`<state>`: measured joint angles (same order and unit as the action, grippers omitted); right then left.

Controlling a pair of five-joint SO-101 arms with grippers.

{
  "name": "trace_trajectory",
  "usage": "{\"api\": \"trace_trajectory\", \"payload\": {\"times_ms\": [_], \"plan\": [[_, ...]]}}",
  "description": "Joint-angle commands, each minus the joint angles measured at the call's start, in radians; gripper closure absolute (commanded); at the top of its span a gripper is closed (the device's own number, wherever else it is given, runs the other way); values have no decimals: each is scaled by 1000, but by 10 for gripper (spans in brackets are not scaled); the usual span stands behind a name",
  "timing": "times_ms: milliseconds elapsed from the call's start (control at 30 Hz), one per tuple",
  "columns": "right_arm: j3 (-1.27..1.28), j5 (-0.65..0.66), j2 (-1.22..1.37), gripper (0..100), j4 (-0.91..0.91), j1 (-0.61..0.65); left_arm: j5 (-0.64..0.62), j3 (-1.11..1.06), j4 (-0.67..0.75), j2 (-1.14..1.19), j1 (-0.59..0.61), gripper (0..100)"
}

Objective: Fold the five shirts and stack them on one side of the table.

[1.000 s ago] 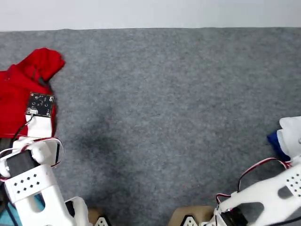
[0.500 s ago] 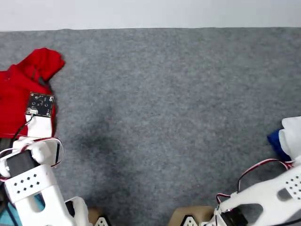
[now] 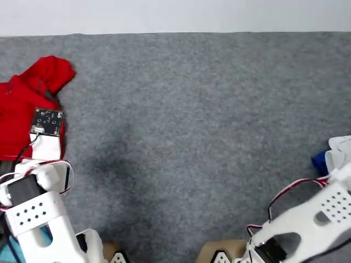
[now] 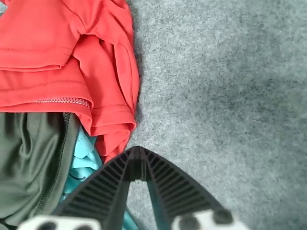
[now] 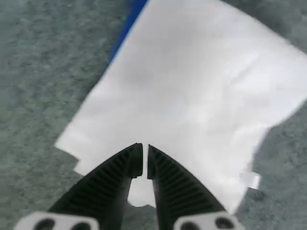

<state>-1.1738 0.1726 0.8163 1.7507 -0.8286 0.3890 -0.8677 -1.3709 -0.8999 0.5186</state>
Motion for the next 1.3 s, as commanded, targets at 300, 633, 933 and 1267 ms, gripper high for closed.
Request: {"api": "trace_trajectory", "payload": {"times_ms": [300, 633, 933, 1267], "plan": [[86, -3, 173, 990, 38, 107, 9, 12, 11, -9, 6, 996], [34, 0, -31, 990, 38, 47, 71, 13, 11, -15, 6, 996], [37, 150, 48, 990, -24, -180, 71, 13, 15, -14, 6, 996], [-11, 184, 245, 990, -107, -260, 71, 13, 17, -11, 6, 996]]}}
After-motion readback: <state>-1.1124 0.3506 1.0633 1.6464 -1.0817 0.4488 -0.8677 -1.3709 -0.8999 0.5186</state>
